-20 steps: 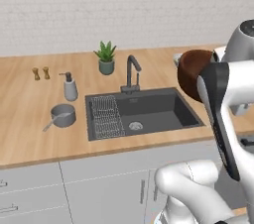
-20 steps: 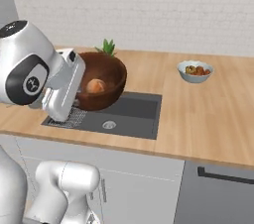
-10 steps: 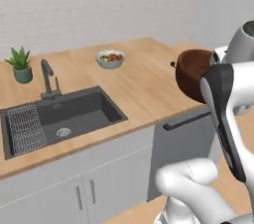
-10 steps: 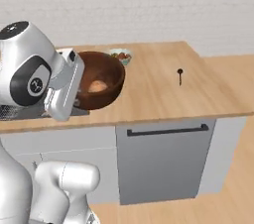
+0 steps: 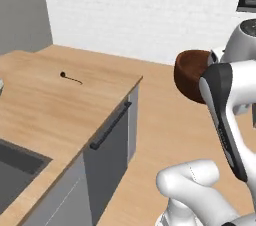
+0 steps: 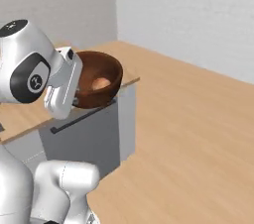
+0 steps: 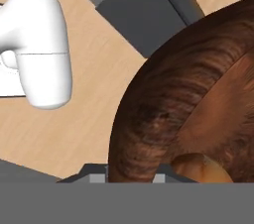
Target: Pick the onion from the sink and place it in the bowl. Then pick the bowl and place it in the microwave. Then close the microwave door and press the start button.
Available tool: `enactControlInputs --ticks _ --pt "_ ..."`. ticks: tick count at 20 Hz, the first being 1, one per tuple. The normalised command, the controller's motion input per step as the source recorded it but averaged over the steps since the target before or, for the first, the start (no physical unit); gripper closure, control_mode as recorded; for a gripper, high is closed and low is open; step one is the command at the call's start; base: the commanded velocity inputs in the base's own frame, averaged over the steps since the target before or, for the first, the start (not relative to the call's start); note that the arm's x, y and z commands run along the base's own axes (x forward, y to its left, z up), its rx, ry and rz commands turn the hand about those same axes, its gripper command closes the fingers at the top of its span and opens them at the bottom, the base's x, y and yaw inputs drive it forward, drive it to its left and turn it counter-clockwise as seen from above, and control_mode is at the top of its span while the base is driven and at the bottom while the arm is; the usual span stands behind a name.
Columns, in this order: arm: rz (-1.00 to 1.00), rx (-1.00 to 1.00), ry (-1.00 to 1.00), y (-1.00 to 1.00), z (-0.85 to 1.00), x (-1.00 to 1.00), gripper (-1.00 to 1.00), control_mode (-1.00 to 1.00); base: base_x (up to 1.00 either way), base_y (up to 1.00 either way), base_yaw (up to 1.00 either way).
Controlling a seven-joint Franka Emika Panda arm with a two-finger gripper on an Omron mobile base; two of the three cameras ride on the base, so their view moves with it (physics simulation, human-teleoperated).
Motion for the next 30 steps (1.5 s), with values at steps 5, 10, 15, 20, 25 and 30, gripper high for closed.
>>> enactControlInputs --ticks 5,10,15,20,25,30 --pt "0.00 0.00 0.00 0.00 0.00 0.00 1.00 1.00 0.00 0.00 -1.00" --pt "0.00 0.00 0.00 0.00 0.00 0.00 1.00 1.00 0.43 0.05 -0.79" --pt "0.00 0.00 0.00 0.00 0.00 0.00 1.00 1.00 0.99 0.15 -0.57" --pt "0.00 0.00 0.00 0.00 0.00 0.00 1.00 1.00 1.00 0.59 -0.35" --pt "0.00 0.00 0.00 0.00 0.00 0.00 1.00 1.00 1.00 0.59 -0.23" --pt "0.00 0.00 0.00 0.00 0.00 0.00 1.00 1.00 1.00 0.26 -0.20"
